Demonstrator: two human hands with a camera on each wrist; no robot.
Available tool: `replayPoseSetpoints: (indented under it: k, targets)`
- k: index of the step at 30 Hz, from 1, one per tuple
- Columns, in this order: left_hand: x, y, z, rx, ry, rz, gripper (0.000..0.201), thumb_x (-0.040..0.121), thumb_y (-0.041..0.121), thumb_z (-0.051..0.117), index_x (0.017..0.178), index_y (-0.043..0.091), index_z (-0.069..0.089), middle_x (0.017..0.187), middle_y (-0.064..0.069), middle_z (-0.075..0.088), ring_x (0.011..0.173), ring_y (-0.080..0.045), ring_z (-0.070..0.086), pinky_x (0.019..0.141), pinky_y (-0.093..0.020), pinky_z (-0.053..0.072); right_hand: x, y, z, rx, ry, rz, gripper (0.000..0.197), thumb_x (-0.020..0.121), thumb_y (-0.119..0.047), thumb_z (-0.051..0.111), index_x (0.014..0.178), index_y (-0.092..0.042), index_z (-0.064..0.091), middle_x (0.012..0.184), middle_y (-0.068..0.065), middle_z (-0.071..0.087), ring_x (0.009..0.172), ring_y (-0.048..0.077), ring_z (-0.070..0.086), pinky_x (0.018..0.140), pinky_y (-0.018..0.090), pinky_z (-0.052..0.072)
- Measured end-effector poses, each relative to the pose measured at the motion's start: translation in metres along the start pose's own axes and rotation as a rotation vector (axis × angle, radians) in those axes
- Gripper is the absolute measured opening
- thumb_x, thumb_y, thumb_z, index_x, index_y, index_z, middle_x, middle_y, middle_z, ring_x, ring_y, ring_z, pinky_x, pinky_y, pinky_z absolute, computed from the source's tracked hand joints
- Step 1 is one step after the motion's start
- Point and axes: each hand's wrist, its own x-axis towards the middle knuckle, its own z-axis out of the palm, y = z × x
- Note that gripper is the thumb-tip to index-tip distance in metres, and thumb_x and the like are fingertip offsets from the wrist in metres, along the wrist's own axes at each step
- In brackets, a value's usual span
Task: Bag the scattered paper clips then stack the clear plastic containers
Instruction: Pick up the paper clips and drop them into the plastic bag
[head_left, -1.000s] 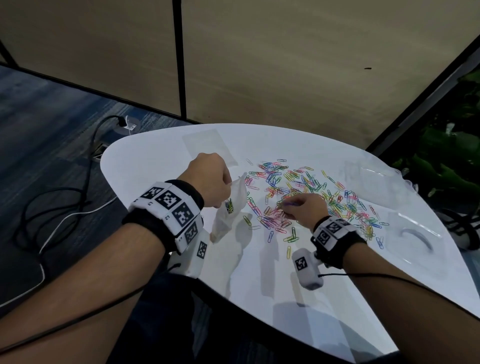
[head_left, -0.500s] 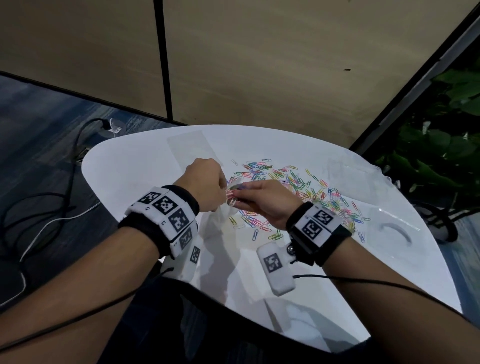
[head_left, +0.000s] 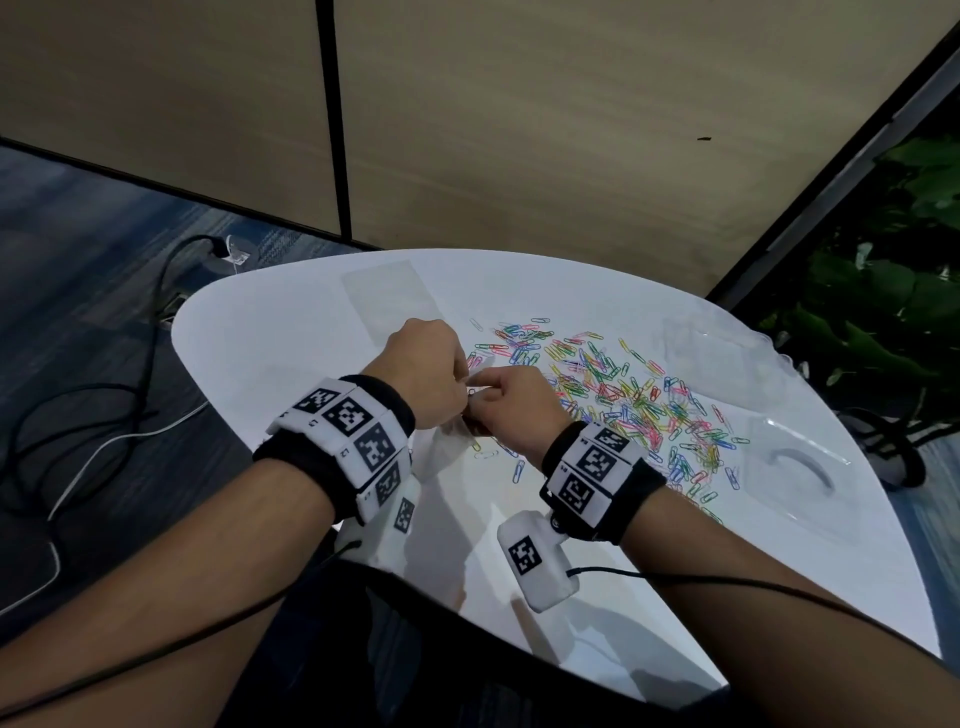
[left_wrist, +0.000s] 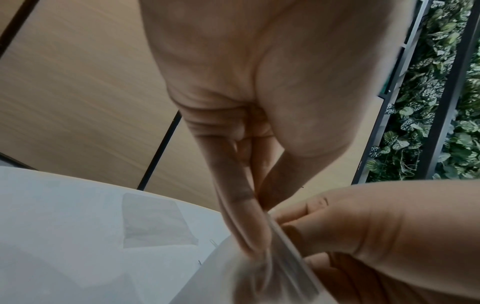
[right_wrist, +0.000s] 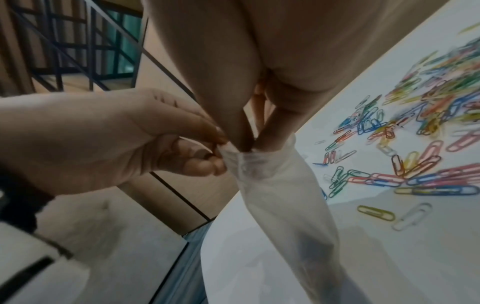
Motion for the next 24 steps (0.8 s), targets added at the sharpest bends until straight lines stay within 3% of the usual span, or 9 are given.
replayPoseSetpoints:
  k: [2,6,9,13,16,18,20,22,24]
  targets:
    - [-0.001,-0.001,-0.002,-0.002,-0.006,-0.004,0.026,0.082,0.003,0.059,0.095,0.012,0.08,0.066,0.002,0.061,0.085,-0.025,0.071,0.081,-0.033,0.06,0.0,0.0,0.001,-0.104,0.019,-0.051,0.036,0.076,-0.014,0.063,0.11,-0.013,0.074,0.069,-0.002,0.065,0.064,0.013,0.062,0.071,0.036,0.061]
    - [-0.003,-0.002,-0.006,-0.031,-0.004,-0.018,0.022,0.085,0.004,0.059,0.093,0.011,0.079,0.069,-0.006,0.071,0.075,-0.021,0.075,0.078,-0.035,0.062,-0.001,-0.003,0.001,-0.205,-0.012,-0.119,0.03,0.08,-0.006,0.063,0.105,-0.016,0.076,0.087,-0.001,0.075,0.076,0.009,0.067,0.065,0.021,0.054]
    - [-0.003,-0.006,-0.008,-0.047,0.009,-0.032,0.023,0.085,0.003,0.058,0.094,0.01,0.078,0.07,-0.006,0.071,0.071,-0.021,0.076,0.073,-0.033,0.062,0.001,-0.004,-0.002,-0.139,0.012,-0.135,0.028,0.077,0.003,0.061,0.097,-0.01,0.078,0.07,0.001,0.073,0.062,0.011,0.067,0.064,0.026,0.058]
    - [-0.004,-0.015,-0.011,-0.05,0.017,-0.055,0.027,0.084,0.003,0.055,0.095,0.012,0.078,0.07,-0.008,0.075,0.068,-0.018,0.075,0.075,-0.032,0.062,-0.003,-0.013,-0.006,-0.227,-0.017,-0.261,0.02,0.076,0.003,0.067,0.082,-0.012,0.079,0.074,0.004,0.074,0.068,0.01,0.068,0.069,0.018,0.056]
    - [-0.004,-0.024,-0.018,-0.04,0.061,-0.087,0.028,0.085,0.002,0.053,0.094,0.012,0.078,0.071,-0.006,0.074,0.07,-0.018,0.075,0.075,-0.031,0.061,0.007,-0.018,-0.017,0.033,0.0,-0.23,0.027,0.08,0.012,0.055,0.079,-0.005,0.076,0.075,0.011,0.072,0.07,0.019,0.069,0.074,0.031,0.061]
    - [-0.004,-0.032,-0.023,-0.045,0.089,-0.12,0.027,0.086,0.002,0.054,0.096,0.011,0.078,0.07,-0.006,0.074,0.072,-0.018,0.075,0.07,-0.027,0.058,0.027,-0.01,-0.024,-0.149,0.1,-0.242,0.032,0.083,0.008,0.05,0.087,-0.01,0.076,0.088,0.007,0.074,0.081,0.02,0.069,0.08,0.033,0.059]
    - [-0.004,-0.039,-0.028,-0.058,0.108,-0.149,0.026,0.087,0.002,0.055,0.097,0.01,0.077,0.07,-0.008,0.075,0.072,-0.019,0.076,0.067,-0.024,0.055,0.042,0.005,-0.026,-0.636,0.109,-0.248,0.036,0.089,-0.002,0.048,0.11,-0.019,0.071,0.118,0.003,0.068,0.109,0.019,0.063,0.094,0.029,0.05]
    - [-0.005,-0.044,-0.031,-0.07,0.121,-0.168,0.025,0.087,0.0,0.055,0.097,0.009,0.076,0.073,-0.009,0.075,0.07,-0.019,0.076,0.066,-0.024,0.053,0.049,0.024,-0.016,-0.959,-0.047,-0.281,0.039,0.098,-0.014,0.045,0.136,-0.019,0.053,0.147,0.003,0.046,0.135,0.022,0.042,0.109,0.034,0.036]
    - [-0.005,-0.047,-0.034,-0.071,0.126,-0.174,0.025,0.088,0.0,0.055,0.097,0.008,0.076,0.077,-0.009,0.075,0.067,-0.02,0.077,0.066,-0.024,0.055,0.054,0.042,0.005,-1.121,-0.21,-0.365,0.046,0.101,-0.025,0.043,0.146,-0.015,0.039,0.158,0.007,0.027,0.144,0.027,0.027,0.115,0.044,0.032]
